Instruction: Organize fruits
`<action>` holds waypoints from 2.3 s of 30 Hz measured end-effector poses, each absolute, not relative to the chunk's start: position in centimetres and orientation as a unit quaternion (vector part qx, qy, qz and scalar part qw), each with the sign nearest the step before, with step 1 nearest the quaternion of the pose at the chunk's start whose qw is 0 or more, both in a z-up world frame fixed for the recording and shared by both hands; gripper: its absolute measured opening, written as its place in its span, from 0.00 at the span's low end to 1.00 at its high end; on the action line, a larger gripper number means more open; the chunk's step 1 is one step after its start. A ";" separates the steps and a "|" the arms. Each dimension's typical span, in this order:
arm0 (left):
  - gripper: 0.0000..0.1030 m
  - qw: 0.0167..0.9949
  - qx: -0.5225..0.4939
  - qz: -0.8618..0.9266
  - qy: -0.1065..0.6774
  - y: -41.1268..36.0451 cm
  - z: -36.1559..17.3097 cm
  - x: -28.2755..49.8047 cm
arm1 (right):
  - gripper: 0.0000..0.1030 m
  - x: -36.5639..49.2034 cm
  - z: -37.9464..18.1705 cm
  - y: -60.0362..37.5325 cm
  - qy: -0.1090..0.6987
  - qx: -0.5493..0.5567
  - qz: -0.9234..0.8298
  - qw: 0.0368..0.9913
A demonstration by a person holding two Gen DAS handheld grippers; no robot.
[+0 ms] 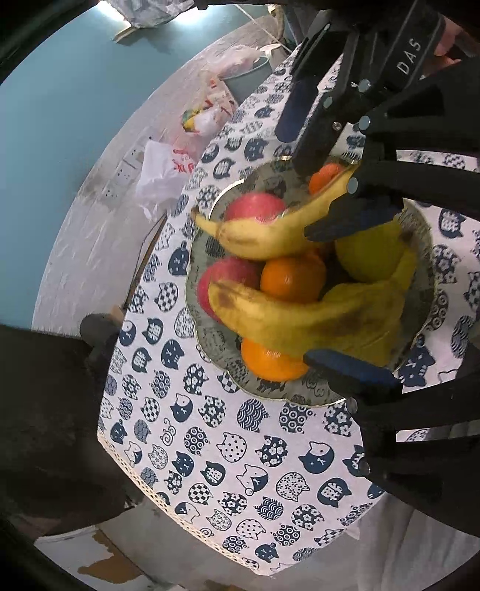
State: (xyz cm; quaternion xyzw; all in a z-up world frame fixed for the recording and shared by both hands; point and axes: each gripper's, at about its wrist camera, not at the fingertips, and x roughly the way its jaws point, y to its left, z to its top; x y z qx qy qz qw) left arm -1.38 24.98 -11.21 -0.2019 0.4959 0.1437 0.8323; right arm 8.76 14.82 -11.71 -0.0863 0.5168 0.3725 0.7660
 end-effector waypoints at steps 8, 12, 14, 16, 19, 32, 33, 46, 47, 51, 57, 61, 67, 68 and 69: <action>0.74 0.847 -0.153 0.143 0.489 22.1 -7.9 -2.6 | 0.65 7.5 -7.7 11.8 0.484 -0.097 0.350 0.796; 0.80 0.854 -0.133 0.137 0.484 20.9 -6.3 -3.1 | 0.68 6.8 -5.9 10.3 0.470 -0.095 0.345 0.807; 0.80 0.857 -0.124 0.135 0.482 20.3 -5.6 -3.3 | 0.70 6.4 -5.1 9.5 0.462 -0.097 0.342 0.812; 0.80 0.858 -0.121 0.130 0.481 19.9 -5.1 -3.6 | 0.70 6.0 -4.4 8.8 0.456 -0.098 0.339 0.817; 0.80 0.862 -0.112 0.121 0.479 18.9 -4.2 -4.0 | 0.70 5.5 -3.3 7.4 0.450 -0.094 0.335 0.823; 0.91 0.890 -0.021 0.112 0.441 14.7 -0.7 -5.4 | 0.72 3.7 -1.0 3.2 0.429 -0.095 0.328 0.836; 0.92 0.892 -0.016 0.111 0.438 14.4 -0.4 -5.5 | 0.72 3.6 -1.0 3.1 0.428 -0.096 0.326 0.837; 0.96 0.898 -0.003 0.095 0.430 12.7 0.9 -5.6 | 0.72 3.6 -1.1 2.2 0.425 -0.096 0.318 0.842; 0.96 0.897 -0.003 0.096 0.431 12.7 0.8 -5.6 | 0.72 3.6 -1.1 2.2 0.425 -0.096 0.318 0.842; 0.96 0.895 -0.006 0.098 0.435 12.9 0.6 -5.6 | 0.72 3.6 -1.3 2.4 0.426 -0.099 0.321 0.840; 0.96 0.895 -0.007 0.102 0.435 13.0 0.7 -5.7 | 0.72 3.4 -1.2 2.8 0.424 -0.103 0.325 0.839; 0.96 0.895 -0.003 0.104 0.434 12.9 0.7 -5.7 | 0.72 3.3 -1.2 3.0 0.425 -0.103 0.326 0.838; 0.96 0.895 -0.002 0.102 0.435 12.8 0.8 -5.7 | 0.72 3.3 -1.2 2.9 0.424 -0.104 0.325 0.839; 0.96 0.895 -0.002 0.102 0.435 12.8 0.8 -5.7 | 0.72 3.3 -1.2 2.9 0.425 -0.104 0.326 0.838; 0.96 0.895 -0.002 0.102 0.435 12.8 0.8 -5.7 | 0.72 3.2 -1.2 3.0 0.424 -0.104 0.325 0.839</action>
